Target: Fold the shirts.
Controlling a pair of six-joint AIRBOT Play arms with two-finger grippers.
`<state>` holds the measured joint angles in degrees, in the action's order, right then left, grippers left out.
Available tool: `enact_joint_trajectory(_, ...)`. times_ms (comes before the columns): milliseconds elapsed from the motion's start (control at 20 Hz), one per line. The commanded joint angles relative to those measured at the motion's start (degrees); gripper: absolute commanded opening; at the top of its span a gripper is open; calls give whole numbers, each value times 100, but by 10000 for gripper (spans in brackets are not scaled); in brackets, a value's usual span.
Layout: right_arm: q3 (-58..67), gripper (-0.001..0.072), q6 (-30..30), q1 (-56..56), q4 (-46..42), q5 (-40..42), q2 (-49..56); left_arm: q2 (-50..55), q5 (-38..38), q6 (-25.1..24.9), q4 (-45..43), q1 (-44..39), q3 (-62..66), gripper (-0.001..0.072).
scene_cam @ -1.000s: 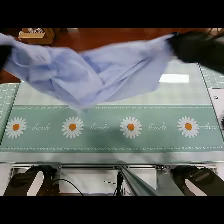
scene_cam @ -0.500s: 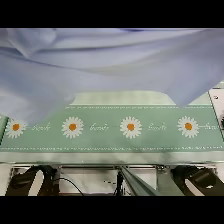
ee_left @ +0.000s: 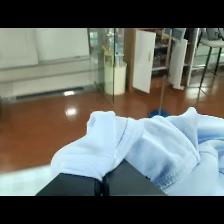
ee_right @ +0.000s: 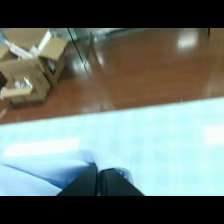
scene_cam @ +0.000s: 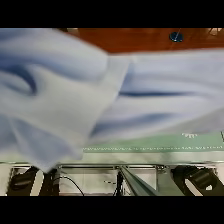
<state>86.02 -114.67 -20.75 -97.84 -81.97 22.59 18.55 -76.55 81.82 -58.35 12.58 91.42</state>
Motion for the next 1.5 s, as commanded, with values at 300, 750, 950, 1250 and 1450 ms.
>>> enact_joint_trajectory(300, -31, 27, 1226, -2, -745, -2424, 901, -153, -1845, 634, -70, 505, -1180, 19)
enact_joint_trajectory(750, -734, 25, 2267, 0, -758, -208, 3676, -31, -42, 243, -13, 597, -4559, 20)
enact_joint_trajectory(950, -734, 25, 2387, 0, -782, 1058, 4743, 551, 1458, -472, 9, 595, -5401, 20)
enact_joint_trajectory(1250, -734, 25, 2092, 138, -721, 2380, 5580, 2133, 2942, -791, 52, 33, -5510, 20)
enact_joint_trajectory(1450, -734, 25, 1722, 813, -9, 3075, 5792, 3112, 4284, -789, 50, -828, -5510, 22)
